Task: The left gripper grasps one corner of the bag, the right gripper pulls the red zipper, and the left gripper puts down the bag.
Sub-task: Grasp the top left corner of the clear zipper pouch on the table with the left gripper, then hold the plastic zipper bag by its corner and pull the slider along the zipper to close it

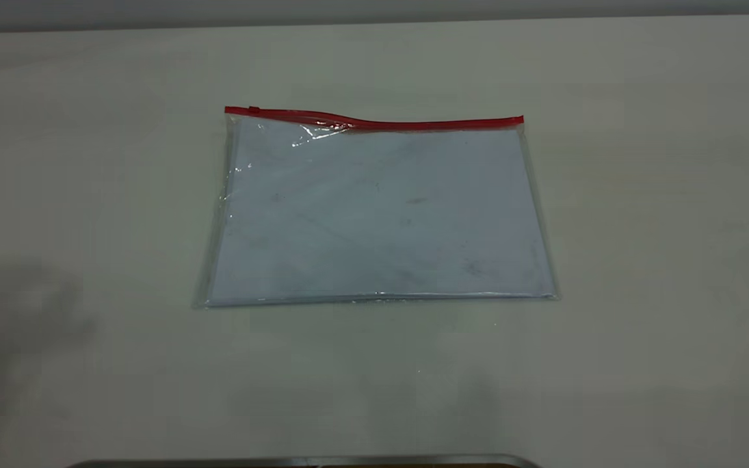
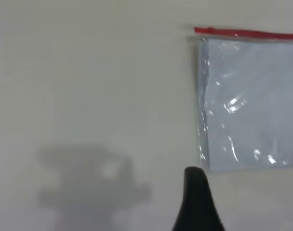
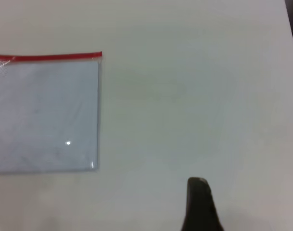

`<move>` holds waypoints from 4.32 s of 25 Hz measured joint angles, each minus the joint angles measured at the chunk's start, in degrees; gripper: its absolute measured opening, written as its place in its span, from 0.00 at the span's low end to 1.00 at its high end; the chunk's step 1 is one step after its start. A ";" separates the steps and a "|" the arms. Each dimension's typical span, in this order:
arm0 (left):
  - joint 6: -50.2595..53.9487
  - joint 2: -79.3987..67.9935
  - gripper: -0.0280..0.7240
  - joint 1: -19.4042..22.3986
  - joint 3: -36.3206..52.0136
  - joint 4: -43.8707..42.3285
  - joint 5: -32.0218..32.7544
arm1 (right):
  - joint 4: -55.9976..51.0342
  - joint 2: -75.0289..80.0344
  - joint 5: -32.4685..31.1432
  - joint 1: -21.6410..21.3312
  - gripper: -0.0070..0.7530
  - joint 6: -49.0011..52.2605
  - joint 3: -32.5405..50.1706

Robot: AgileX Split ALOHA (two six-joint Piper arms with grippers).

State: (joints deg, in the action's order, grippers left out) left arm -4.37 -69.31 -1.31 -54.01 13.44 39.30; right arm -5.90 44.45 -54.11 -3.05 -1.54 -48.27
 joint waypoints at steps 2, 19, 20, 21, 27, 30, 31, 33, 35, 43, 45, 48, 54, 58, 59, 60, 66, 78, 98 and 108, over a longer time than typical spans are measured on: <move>-1.80 -6.95 0.82 0.00 -2.64 0.84 -2.06 | 0.00 4.83 3.73 0.00 0.73 -0.24 -0.92; -8.77 -50.98 0.82 0.00 -28.91 1.62 -3.83 | -26.57 46.89 19.32 0.00 0.73 -36.48 -10.56; -9.64 -52.04 0.82 0.00 -30.35 1.80 -3.73 | -28.63 48.66 19.31 0.00 0.73 -38.76 -11.37; -10.76 -53.28 0.82 0.00 -32.02 2.38 -3.50 | -31.01 50.67 19.31 0.00 0.73 -41.46 -12.05; -19.31 -60.59 0.82 1.01 -40.77 10.37 2.47 | -39.80 59.67 19.07 3.16 0.73 -53.93 -14.61; -25.87 -64.06 0.82 1.73 -43.20 15.40 4.75 | -41.12 63.19 19.07 5.96 0.73 -56.34 -15.95; -27.52 -64.90 0.82 1.79 -43.41 16.79 4.92 | -41.32 64.04 19.13 6.78 0.73 -56.93 -16.45; -30.78 -66.89 0.82 1.85 -43.48 18.66 5.00 | -41.96 65.96 19.26 8.12 0.73 -58.38 -17.49; -34.10 -68.82 0.82 1.66 -43.48 21.29 4.80 | -43.63 67.74 19.46 9.47 0.73 -59.95 -18.85; -50.37 -75.39 0.82 0.71 -43.48 35.89 3.24 | -47.52 71.81 19.60 12.83 0.73 -64.60 -20.45; -53.66 -76.23 0.82 0.71 -43.50 38.28 2.92 | -47.60 71.88 19.60 12.83 0.73 -64.65 -20.50; -55.34 -77.73 0.82 0.71 -43.54 39.18 2.50 | -47.62 71.88 19.60 12.83 0.73 -64.65 -20.50; -59.50 -80.05 0.82 0.56 -43.54 41.90 2.30 | -47.73 71.88 19.21 12.83 0.73 -64.70 -20.50; -65.33 -80.99 0.82 0.29 -43.54 48.37 2.56 | -48.00 71.88 18.92 12.83 0.73 -64.70 -20.50; -66.65 -81.28 0.82 0.22 -43.54 50.10 2.61 | -48.03 71.88 18.88 12.83 0.73 -64.70 -20.50; -67.56 -81.67 0.82 0.11 -43.54 51.46 2.68 | -48.03 71.88 18.88 12.83 0.73 -64.70 -20.50; -69.26 -83.81 0.80 -0.65 -43.69 54.35 4.53 | -48.18 71.88 18.94 12.83 0.73 -64.70 -20.50; -79.83 -83.85 0.11 -1.29 -43.91 57.77 5.83 | -49.40 71.88 19.95 12.83 0.73 -67.37 -20.51; -116.20 -76.97 0.11 -4.06 -47.52 44.52 21.44 | -65.87 75.38 21.57 19.94 0.73 -86.92 -25.61; -116.47 -76.97 0.11 -7.32 -47.58 44.06 21.77 | -72.58 84.70 19.62 23.60 0.73 -89.39 -31.43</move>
State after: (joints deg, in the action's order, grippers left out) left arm -120.83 -146.28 -8.63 -101.60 57.50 61.08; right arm -78.48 129.15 -34.49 20.55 -90.93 -79.70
